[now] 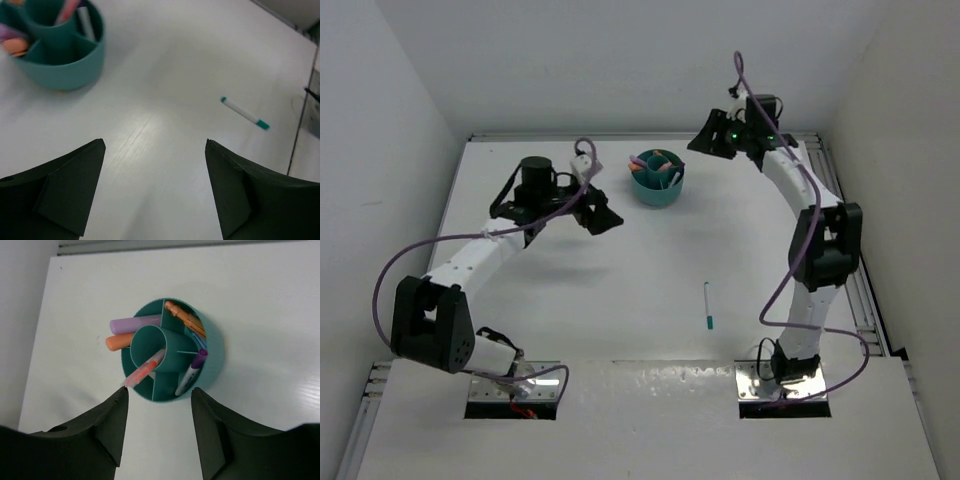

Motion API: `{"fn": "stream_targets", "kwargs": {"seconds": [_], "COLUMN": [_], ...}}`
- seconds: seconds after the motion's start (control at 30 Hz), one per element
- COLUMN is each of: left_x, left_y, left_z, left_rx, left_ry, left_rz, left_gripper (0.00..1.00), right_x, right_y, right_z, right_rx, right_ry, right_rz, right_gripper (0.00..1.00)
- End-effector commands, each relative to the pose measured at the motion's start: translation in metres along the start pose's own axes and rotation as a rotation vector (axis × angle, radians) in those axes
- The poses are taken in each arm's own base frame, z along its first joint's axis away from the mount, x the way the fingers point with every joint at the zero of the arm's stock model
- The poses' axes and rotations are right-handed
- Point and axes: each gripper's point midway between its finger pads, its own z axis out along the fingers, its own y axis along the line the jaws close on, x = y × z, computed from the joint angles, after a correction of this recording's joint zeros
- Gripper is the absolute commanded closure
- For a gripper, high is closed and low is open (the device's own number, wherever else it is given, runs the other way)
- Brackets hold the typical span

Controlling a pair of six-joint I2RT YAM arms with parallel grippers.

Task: Sort the stationery into containers
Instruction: Place the pen in the storage box, then pick up the pen from the center of the board.

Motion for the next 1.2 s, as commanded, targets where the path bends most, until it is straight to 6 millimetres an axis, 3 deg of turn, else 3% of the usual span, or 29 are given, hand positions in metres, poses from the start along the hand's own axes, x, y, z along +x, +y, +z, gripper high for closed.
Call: {"fn": "stream_targets", "kwargs": {"seconds": [0.0,0.03,0.07,0.1,0.13,0.17,0.2,0.23,0.27,0.3,0.33,0.4,0.43,0.47,0.57,0.6,0.67,0.7,0.97,1.17], "left_x": [-0.01,-0.004,-0.009,0.0,0.005,0.007,0.024,0.035,0.05,0.058,0.07,0.09,0.099,0.108,0.135,0.151,0.156,0.169,0.187,0.195], "left_y": [-0.057,-0.064,-0.092,-0.102,-0.127,-0.143,-0.152,-0.175,-0.185,-0.187,-0.204,-0.216,-0.233,-0.234,-0.247,-0.245,-0.252,-0.249,-0.245,-0.24], "left_z": [0.013,0.021,0.028,0.038,0.047,0.044,0.053,0.06,0.056,0.068,0.074,0.085,0.089,0.093,0.106,0.113,0.123,0.128,0.155,0.168], "left_rx": [0.214,0.259,0.348,0.403,0.502,0.568,0.638,0.744,0.807,0.826,0.887,0.942,0.999,1.009,1.087,1.115,1.135,1.154,1.161,1.152], "left_ry": [0.053,0.086,0.113,0.149,0.154,0.201,0.25,0.254,0.315,0.351,0.359,0.383,0.373,0.402,0.456,0.495,0.515,0.55,0.559,0.562], "left_rz": [0.262,0.285,0.388,0.426,0.574,0.614,0.667,0.821,0.84,0.908,1.014,1.103,1.182,1.23,1.349,1.354,1.404,1.399,1.492,1.507], "left_gripper": [0.14,0.17,0.23,0.26,0.28,0.37,0.46,0.59,0.62,0.64,0.66,0.66,0.66,0.67,0.73,0.75,0.76,0.75,0.7,0.61], "right_x": [-0.056,-0.061,-0.061,-0.045,-0.045,-0.036,-0.004,0.001,0.014,0.047,0.071,0.092,0.1,0.117,0.135,0.137,0.139,0.139,0.14,0.146], "right_y": [0.015,0.019,0.011,-0.003,-0.007,-0.011,-0.018,-0.02,-0.023,-0.027,-0.03,-0.031,-0.033,-0.031,-0.037,-0.039,-0.044,-0.042,-0.045,-0.049], "right_z": [-0.078,-0.1,-0.113,-0.127,-0.15,-0.16,-0.166,-0.185,-0.193,-0.198,-0.211,-0.222,-0.229,-0.237,-0.25,-0.253,-0.26,-0.262,-0.273,-0.278], "right_rx": [-0.022,-0.025,-0.013,-0.008,-0.002,-0.001,-0.001,0.006,0.006,-0.004,-0.001,0.0,0.008,0.012,0.044,0.052,0.057,0.052,0.056,0.057], "right_ry": [-0.129,-0.145,-0.143,-0.093,-0.1,-0.076,0.01,0.009,0.035,0.111,0.151,0.183,0.191,0.219,0.222,0.213,0.196,0.189,0.182,0.194], "right_rz": [-0.051,-0.058,-0.059,-0.015,-0.012,-0.027,0.033,0.037,0.026,0.085,0.107,0.125,0.132,0.133,0.169,0.183,0.224,0.229,0.248,0.265], "right_gripper": [0.47,0.47,0.47,0.47,0.48,0.48,0.48,0.48,0.49,0.49,0.5,0.5,0.5,0.51,0.51,0.51,0.51,0.52,0.52,0.52]}}
